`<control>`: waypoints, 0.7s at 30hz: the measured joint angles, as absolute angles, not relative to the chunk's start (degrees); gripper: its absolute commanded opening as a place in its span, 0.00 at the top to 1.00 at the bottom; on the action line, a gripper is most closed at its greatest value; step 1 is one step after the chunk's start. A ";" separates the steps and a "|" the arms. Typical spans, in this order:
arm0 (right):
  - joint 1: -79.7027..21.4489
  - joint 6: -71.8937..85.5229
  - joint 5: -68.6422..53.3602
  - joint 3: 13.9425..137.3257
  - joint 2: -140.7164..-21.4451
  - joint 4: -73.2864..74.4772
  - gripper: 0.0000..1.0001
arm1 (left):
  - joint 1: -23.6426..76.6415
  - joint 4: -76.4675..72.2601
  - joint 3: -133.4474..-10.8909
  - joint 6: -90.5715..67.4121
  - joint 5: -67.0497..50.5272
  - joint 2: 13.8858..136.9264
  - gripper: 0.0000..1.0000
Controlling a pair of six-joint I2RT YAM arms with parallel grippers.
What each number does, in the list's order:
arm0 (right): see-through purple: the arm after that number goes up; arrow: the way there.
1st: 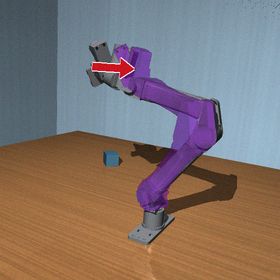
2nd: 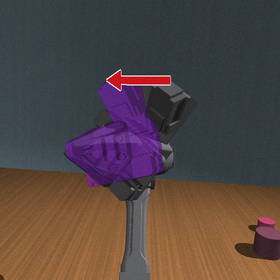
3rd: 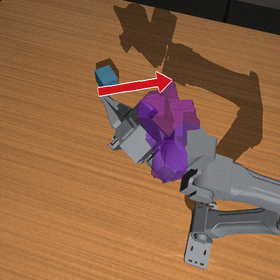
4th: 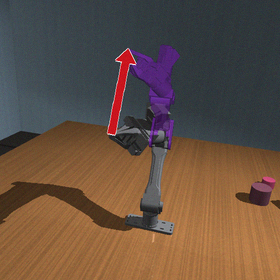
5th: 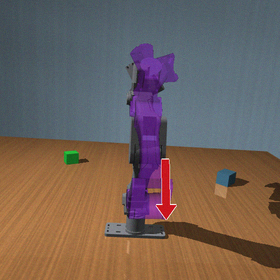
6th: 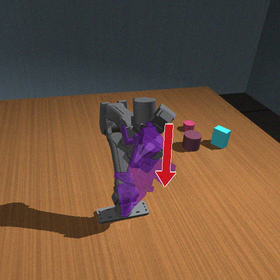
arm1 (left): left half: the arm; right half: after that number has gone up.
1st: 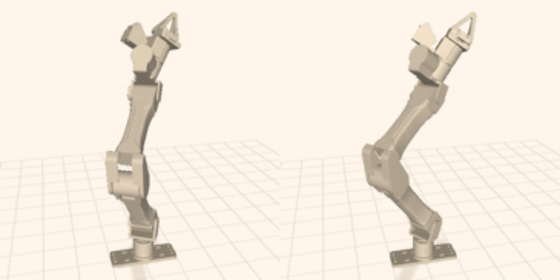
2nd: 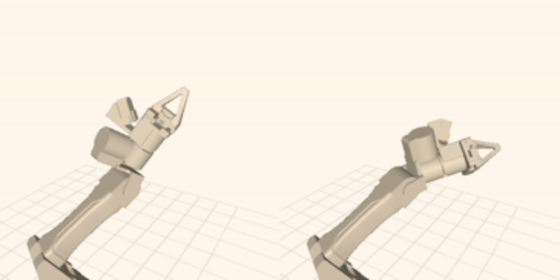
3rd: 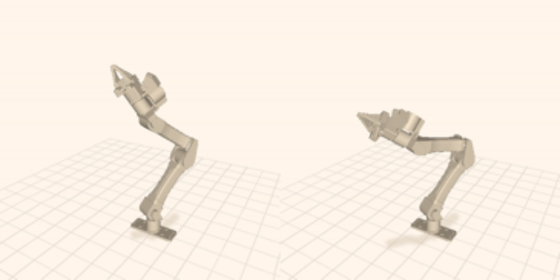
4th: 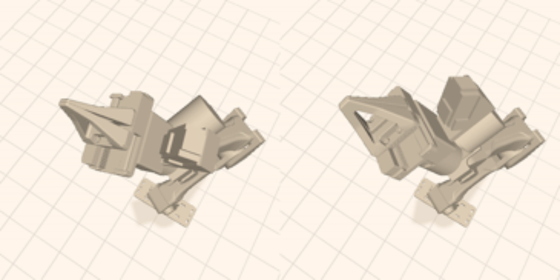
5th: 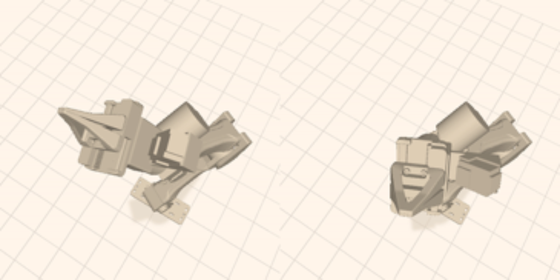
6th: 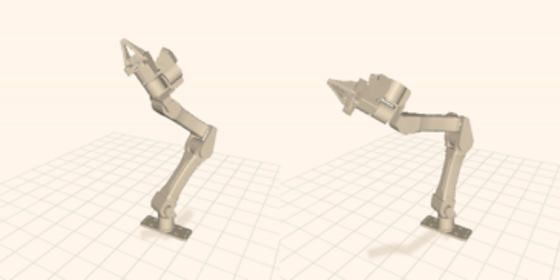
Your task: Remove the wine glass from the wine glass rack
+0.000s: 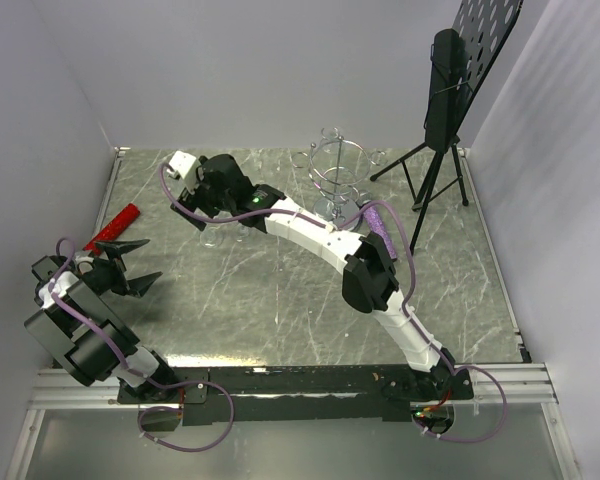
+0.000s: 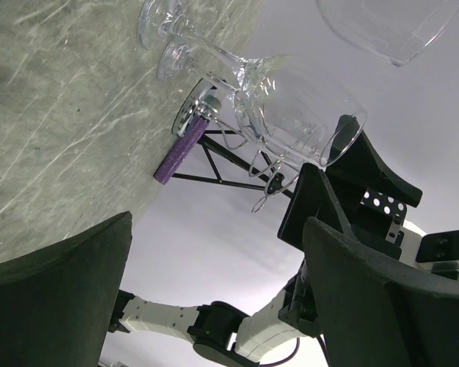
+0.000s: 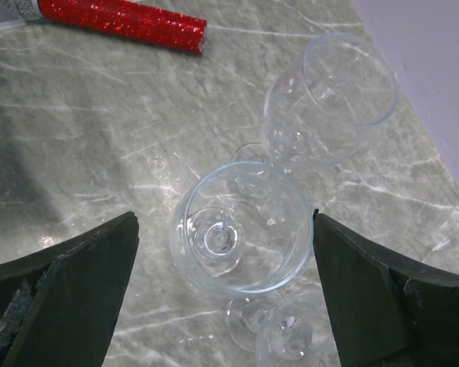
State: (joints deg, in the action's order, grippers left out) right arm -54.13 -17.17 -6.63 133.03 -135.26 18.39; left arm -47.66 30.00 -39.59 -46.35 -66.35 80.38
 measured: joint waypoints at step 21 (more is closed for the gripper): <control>-54.13 -15.94 -7.03 132.64 -134.39 15.59 0.00 | -47.66 30.28 -39.62 -46.22 -66.32 80.38 0.04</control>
